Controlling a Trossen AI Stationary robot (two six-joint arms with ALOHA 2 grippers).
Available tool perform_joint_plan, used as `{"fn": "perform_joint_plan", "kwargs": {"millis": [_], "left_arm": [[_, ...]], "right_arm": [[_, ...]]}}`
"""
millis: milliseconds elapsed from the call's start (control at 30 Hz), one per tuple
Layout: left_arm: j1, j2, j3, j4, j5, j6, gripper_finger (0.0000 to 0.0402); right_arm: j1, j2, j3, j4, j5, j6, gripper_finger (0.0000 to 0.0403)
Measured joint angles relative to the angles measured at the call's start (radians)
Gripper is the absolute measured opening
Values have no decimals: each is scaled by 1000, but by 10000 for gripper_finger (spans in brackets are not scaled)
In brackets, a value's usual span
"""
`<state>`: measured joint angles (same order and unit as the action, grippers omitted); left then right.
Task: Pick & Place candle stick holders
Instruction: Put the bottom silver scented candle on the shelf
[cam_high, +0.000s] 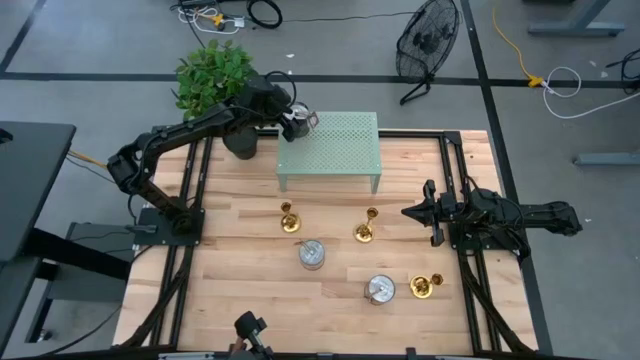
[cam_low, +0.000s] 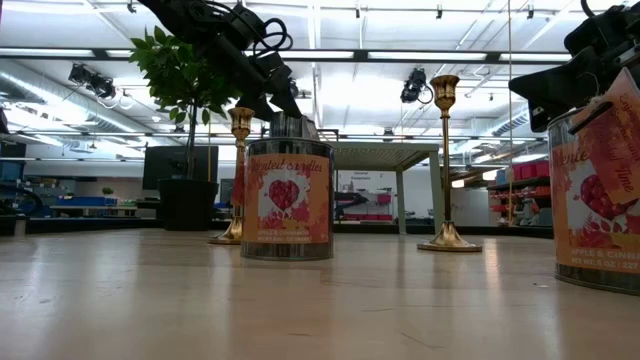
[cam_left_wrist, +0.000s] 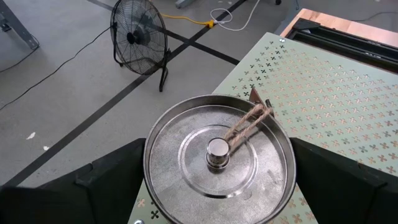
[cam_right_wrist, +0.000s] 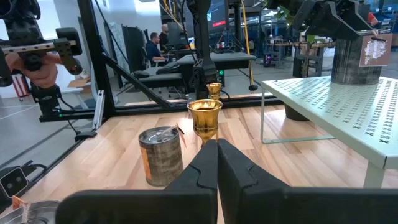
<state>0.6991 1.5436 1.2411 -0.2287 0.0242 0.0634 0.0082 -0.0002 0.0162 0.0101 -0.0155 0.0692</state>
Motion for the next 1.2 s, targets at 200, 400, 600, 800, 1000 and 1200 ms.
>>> {"fn": "perform_joint_plan", "kwargs": {"millis": [200, 400, 600, 800, 1000, 1200], "left_arm": [[0, 0, 0, -1, 0, 8, 384], [0, 5, -3, -19, -5, 19, 396], [-1, 5, -3, -18, -5, 14, 398], [-1, 3, -3, -18, -5, 11, 399], [-1, 3, -3, -16, -5, 7, 399], [-1, 3, -2, -17, -10, 5, 400]], "right_arm": [[0, 0, 0, 0, 0, 0, 3], [0, 0, 0, 0, 0, 0, 3], [0, 0, 0, 0, 0, 0, 3], [0, 0, 0, 0, 0, 0, 3], [0, 0, 0, 0, 0, 0, 3], [0, 0, 0, 0, 0, 0, 3]]}}
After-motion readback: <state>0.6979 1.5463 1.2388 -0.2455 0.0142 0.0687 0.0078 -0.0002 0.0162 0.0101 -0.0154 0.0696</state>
